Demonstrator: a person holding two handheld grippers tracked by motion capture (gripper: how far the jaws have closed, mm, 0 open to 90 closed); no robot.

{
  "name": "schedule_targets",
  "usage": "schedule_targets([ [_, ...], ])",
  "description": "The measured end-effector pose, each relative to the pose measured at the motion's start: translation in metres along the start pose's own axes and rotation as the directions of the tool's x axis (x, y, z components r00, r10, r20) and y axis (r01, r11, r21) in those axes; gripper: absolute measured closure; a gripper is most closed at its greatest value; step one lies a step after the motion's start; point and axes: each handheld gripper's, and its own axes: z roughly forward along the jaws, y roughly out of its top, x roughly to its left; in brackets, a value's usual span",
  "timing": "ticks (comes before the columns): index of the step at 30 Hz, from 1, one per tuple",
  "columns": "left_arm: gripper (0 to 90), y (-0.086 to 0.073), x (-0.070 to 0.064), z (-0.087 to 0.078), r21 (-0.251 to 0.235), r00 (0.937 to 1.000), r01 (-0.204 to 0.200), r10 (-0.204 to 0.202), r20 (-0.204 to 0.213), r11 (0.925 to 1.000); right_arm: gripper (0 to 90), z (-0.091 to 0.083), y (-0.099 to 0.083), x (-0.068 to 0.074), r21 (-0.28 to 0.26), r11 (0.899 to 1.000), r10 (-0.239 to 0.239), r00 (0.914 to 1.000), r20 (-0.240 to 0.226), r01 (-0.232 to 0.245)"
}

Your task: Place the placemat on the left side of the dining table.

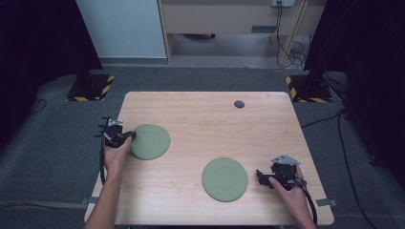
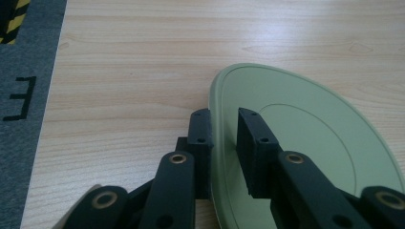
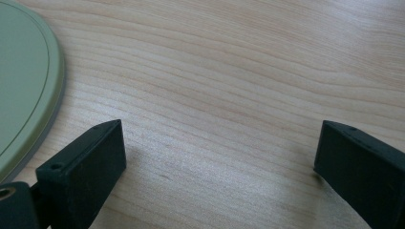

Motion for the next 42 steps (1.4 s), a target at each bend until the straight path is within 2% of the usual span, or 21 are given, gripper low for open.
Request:
schedule_targets([
  [3,60.8,-0.001,-0.001,0.005,0.025,0.9994,-0.023,0.023,-0.025,0.9994,3.6,0.000,0.000,0.000,0.000,1.000,0.000,1.0000,0.000,0.000],
  [5,50.6,-0.001,-0.002,0.007,0.029,0.9994,-0.021,0.022,-0.026,0.9994,3.3,0.000,0.000,0.000,0.002,1.000,0.003,1.0000,0.001,-0.003],
  [8,37.1,-0.001,-0.006,0.009,0.048,0.9957,-0.054,0.058,-0.073,0.9974,3.3,0.000,0.000,-0.001,0.002,1.000,0.002,1.0000,0.001,-0.002],
  [9,33.7,-0.001,-0.008,0.010,0.052,0.9953,-0.059,0.063,-0.074,0.9969,3.3,0.000,0.000,-0.001,0.002,1.000,0.001,1.0000,0.001,-0.001],
  [14,20.0,0.000,-0.016,0.008,0.065,0.9954,-0.072,0.076,-0.057,0.9952,3.3,0.000,0.000,0.000,0.002,1.000,0.003,1.0000,0.001,-0.003],
  [20,9.3,0.002,-0.031,-0.001,0.039,0.9968,-0.079,0.079,-0.011,0.9962,3.2,0.000,0.000,-0.001,0.002,1.000,0.003,1.0000,0.000,-0.003],
  [24,6.1,0.000,-0.044,-0.005,0.029,0.9933,-0.114,0.114,0.018,0.9930,3.2,0.001,0.000,0.000,0.002,1.000,0.001,1.0000,-0.002,-0.001],
  [27,4.9,-0.003,-0.051,-0.007,0.017,0.9919,-0.120,0.119,0.045,0.9927,3.2,0.000,0.000,0.000,0.002,1.000,0.000,1.0000,-0.002,0.000],
  [29,4.4,-0.006,-0.057,-0.007,0.019,0.9882,-0.139,0.138,0.067,0.9901,3.2,0.001,0.000,0.000,0.003,1.000,0.000,1.0000,-0.003,0.000],
  [34,4.1,-0.010,-0.068,-0.008,0.020,0.9833,-0.160,0.157,0.092,0.9870,3.0,0.001,0.000,-0.002,0.008,1.000,0.009,0.9999,-0.013,-0.009],
  [38,4.1,-0.012,-0.076,-0.010,0.025,0.9772,-0.186,0.182,0.109,0.9822,2.8,0.001,0.001,-0.002,0.014,1.000,0.018,0.9997,-0.019,-0.018],
  [42,4.2,-0.014,-0.085,-0.012,0.011,0.9712,-0.207,0.204,0.124,0.9784,2.7,0.002,0.001,-0.002,0.015,1.000,0.025,0.9995,-0.019,-0.025],
])
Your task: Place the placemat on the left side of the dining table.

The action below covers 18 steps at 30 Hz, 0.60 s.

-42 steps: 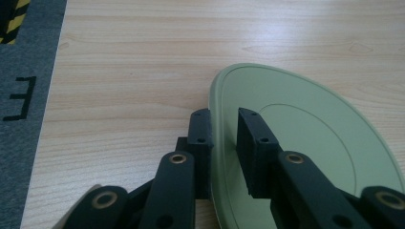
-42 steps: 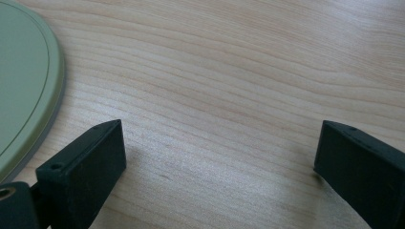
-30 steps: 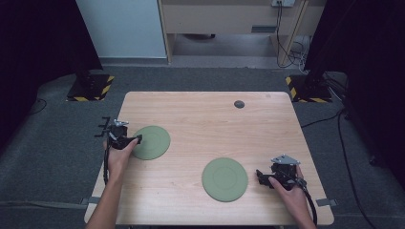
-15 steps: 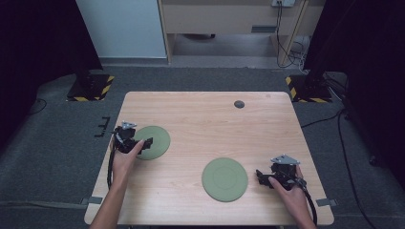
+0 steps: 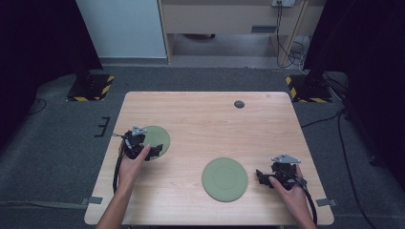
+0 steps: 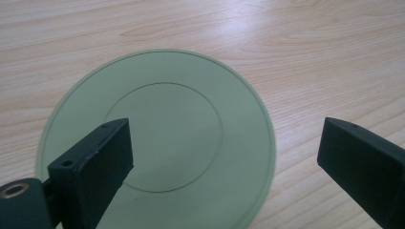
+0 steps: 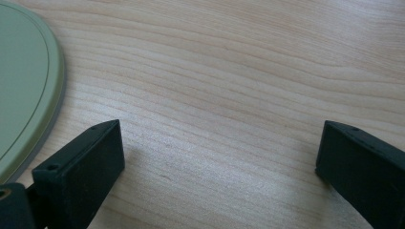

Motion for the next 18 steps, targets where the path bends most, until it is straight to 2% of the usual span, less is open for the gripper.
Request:
schedule_targets([
  [12,4.6,0.004,-0.025,-0.004,-0.027,0.9976,-0.036,0.037,0.058,0.9990,2.6,0.000,0.000,0.000,-0.001,1.000,0.000,1.0000,0.001,0.000],
  [18,4.7,0.006,-0.039,-0.006,-0.028,0.9939,-0.074,0.076,0.080,0.9969,2.6,0.000,0.000,0.000,-0.001,1.000,0.001,1.0000,0.000,-0.001],
])
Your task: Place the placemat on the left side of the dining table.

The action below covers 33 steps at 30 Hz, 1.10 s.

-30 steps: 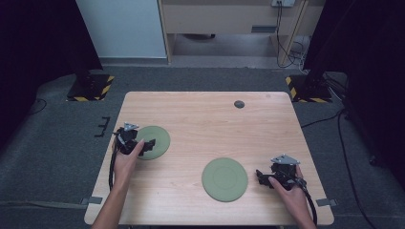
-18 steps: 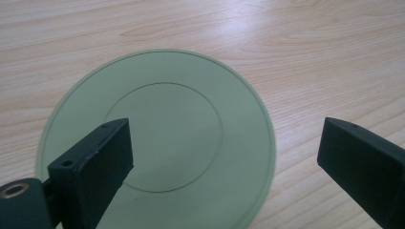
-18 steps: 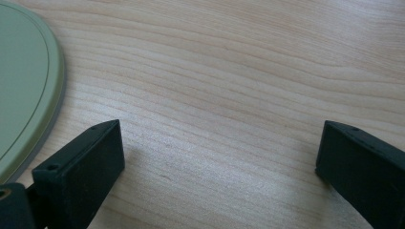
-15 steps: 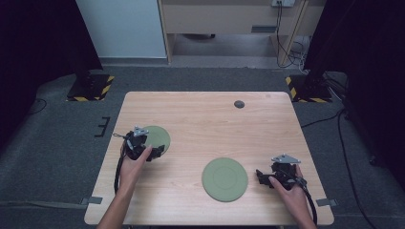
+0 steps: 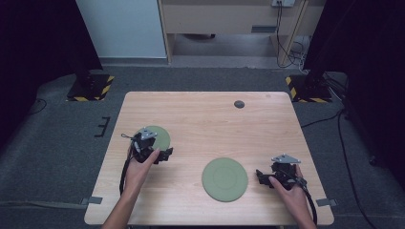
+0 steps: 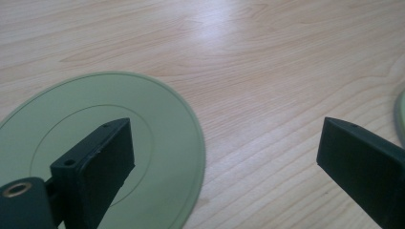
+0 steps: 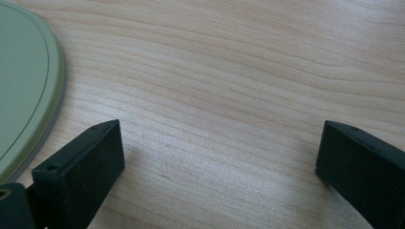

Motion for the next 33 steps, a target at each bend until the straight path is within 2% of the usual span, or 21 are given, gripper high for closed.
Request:
schedule_targets([
  [13,4.7,-0.006,-0.036,-0.001,0.019,0.9953,-0.076,0.074,0.062,0.9970,2.6,0.000,0.000,0.000,0.000,1.000,0.002,1.0000,0.002,-0.002],
  [22,4.4,-0.018,-0.063,-0.001,0.058,0.9841,-0.144,0.137,0.114,0.9879,2.5,0.000,0.000,0.000,0.001,1.000,0.001,1.0000,-0.001,-0.001],
  [26,4.2,-0.026,-0.071,-0.001,0.081,0.9784,-0.173,0.161,0.129,0.9817,2.5,0.000,0.000,0.000,0.001,1.000,0.001,1.0000,0.000,-0.001],
  [33,4.1,-0.041,-0.081,0.002,0.120,0.9708,-0.199,0.179,0.160,0.9727,2.5,0.000,0.000,0.001,0.001,1.000,0.001,1.0000,-0.001,-0.001],
])
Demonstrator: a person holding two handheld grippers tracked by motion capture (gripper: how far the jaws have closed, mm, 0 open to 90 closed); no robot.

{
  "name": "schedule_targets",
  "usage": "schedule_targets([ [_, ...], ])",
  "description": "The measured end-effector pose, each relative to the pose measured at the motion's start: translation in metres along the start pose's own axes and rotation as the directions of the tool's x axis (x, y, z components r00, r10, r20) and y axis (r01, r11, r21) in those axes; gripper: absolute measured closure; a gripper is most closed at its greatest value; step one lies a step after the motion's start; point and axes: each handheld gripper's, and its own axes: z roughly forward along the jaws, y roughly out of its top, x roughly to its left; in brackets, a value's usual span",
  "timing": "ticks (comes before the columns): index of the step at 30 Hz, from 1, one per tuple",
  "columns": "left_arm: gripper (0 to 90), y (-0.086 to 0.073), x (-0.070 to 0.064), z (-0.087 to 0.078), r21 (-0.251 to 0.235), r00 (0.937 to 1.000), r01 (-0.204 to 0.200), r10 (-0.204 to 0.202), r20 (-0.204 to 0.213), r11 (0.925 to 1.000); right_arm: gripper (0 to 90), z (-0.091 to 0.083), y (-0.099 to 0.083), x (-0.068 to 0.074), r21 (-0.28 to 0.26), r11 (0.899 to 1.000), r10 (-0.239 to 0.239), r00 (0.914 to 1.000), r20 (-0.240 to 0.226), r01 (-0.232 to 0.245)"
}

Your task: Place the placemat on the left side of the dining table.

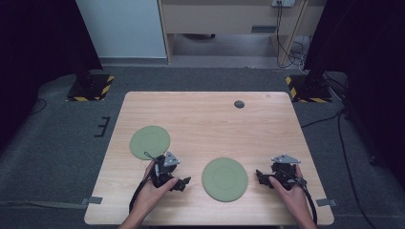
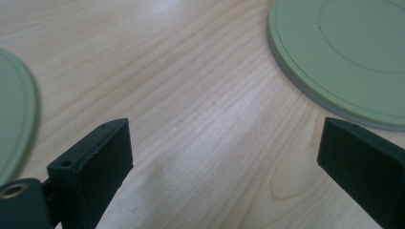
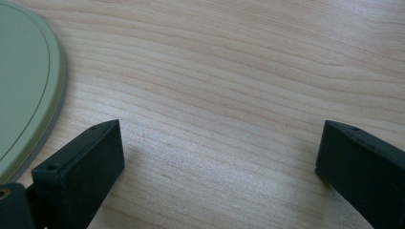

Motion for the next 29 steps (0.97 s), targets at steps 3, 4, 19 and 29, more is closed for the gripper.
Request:
schedule_targets([
  [3,4.1,-0.003,-0.002,0.003,0.006,1.0000,-0.001,0.001,0.007,1.0000,2.6,0.000,0.000,0.000,0.000,1.000,0.000,1.0000,0.000,0.000],
  [4,4.1,-0.004,-0.003,0.004,0.009,0.9999,-0.002,0.002,0.012,1.0000,2.5,0.000,0.000,0.000,0.000,1.000,0.000,1.0000,0.001,0.000],
  [19,4.0,-0.012,-0.006,0.011,0.010,0.9997,-0.004,0.004,0.026,0.9999,2.6,0.000,0.000,0.000,-0.002,1.000,-0.002,1.0000,-0.001,0.002],
  [29,0.0,-0.020,-0.011,0.018,-0.036,0.9992,-0.041,0.041,-0.001,0.9985,2.5,-0.001,-0.001,0.002,0.001,1.000,-0.006,1.0000,-0.005,0.006],
])
